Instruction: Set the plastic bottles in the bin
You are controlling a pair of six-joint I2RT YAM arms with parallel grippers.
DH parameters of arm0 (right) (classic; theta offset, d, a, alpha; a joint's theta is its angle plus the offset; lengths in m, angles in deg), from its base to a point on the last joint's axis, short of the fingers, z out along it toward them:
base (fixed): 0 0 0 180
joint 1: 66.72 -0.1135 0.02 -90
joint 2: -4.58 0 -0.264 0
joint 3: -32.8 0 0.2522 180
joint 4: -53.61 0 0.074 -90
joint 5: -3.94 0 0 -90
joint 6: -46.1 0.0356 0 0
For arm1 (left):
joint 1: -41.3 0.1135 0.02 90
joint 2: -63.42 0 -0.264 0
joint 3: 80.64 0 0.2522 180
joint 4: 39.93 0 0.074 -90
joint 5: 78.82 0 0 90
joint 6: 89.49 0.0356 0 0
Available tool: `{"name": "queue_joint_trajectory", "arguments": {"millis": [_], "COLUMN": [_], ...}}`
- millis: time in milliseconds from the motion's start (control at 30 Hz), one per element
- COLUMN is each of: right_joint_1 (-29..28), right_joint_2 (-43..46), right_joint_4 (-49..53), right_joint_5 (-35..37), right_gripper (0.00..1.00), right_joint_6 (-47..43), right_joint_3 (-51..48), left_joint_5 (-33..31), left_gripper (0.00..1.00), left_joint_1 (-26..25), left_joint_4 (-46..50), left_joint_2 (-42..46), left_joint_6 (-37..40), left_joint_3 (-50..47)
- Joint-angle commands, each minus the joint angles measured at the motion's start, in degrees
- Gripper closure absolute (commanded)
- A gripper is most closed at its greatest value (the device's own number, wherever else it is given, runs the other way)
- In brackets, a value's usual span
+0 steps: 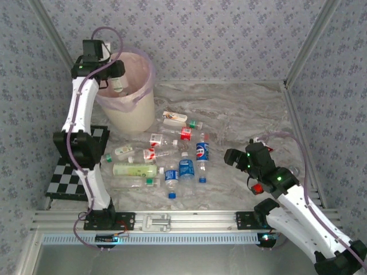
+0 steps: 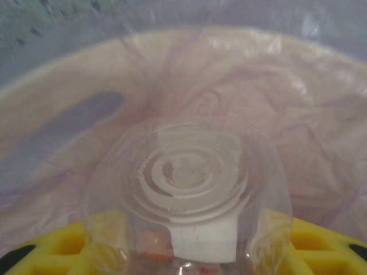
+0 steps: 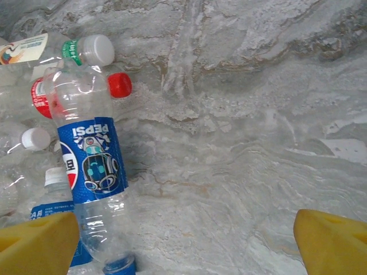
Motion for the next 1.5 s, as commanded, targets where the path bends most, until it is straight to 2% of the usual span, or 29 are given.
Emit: {"name": "queue_joint_trajectory", "arguments": {"millis": [0, 233, 267, 333, 433, 533, 633, 933, 1067, 1167, 1333, 1400, 1467], "right_joint_1": [0.4, 0.3, 0.3, 0.4, 0.4, 0.4, 0.3, -0.4, -1.1, -2.8, -6.9, -7.0, -7.0], "right_joint_2": [-0.2, -3.9, -4.5, -5.8, -7.1, -8.0, -9.1, -12.5, -15.1, -19.1, -25.9, -28.6, -31.2], "right_joint_4": [2.3, -0.7, -1.0, -1.2, -1.3, -1.3, -1.6, -4.8, -9.7, -12.3, -13.8, -15.9, -17.0], "right_joint_5": [1.9, 0.0, -0.2, -0.7, -1.9, -4.4, -6.8, -14.5, -22.7, -25.6, -22.5, -21.7, -20.5], "right_gripper": [0.03, 0.03, 0.03, 0.03, 0.02, 0.02, 0.02, 0.02, 0.03, 0.07, 0.1, 0.19, 0.22], "right_joint_6": [1.7, 1.0, 0.6, -0.1, -1.1, -1.2, -1.1, -3.4, -6.2, -6.6, -10.3, -10.5, -10.8], "right_joint_3": [0.0, 0.7, 1.0, 1.6, 2.2, 1.8, 0.9, 1.1, 1.1, 2.2, 4.8, 5.1, 5.6], "left_joint_5": [-0.8, 0.4, 0.2, 0.1, -0.1, -0.1, 0.3, -0.4, -1.1, -1.5, -3.6, -4.4, -5.2], "left_gripper": [1.0, 1.0, 0.97, 0.89, 0.73, 0.52, 0.37, 0.13, 0.02, 0.01, 0.01, 0.01, 0.01], "left_joint_1": [-0.7, -1.5, -1.8, -2.0, -2.5, -2.7, -3.2, -3.7, -3.6, -3.7, -3.7, -3.7, -3.7], "left_joint_4": [8.8, 7.2, 7.1, 6.6, 4.6, 2.6, 1.4, 2.8, 3.8, 4.8, 3.5, 3.6, 2.8], "left_joint_2": [-2.0, -4.2, -4.6, -5.2, -5.4, -4.8, -3.9, -2.2, 0.4, 2.9, 10.7, 14.4, 18.5], "left_joint_6": [3.7, 5.1, 5.3, 5.3, 4.9, 4.0, 3.0, 1.8, 1.9, 2.3, 2.6, 2.9, 3.1], "left_joint_3": [2.9, -2.7, -3.2, -4.3, -6.8, -8.8, -10.0, -7.3, -5.6, -4.1, -6.4, -7.9, -10.9]}}
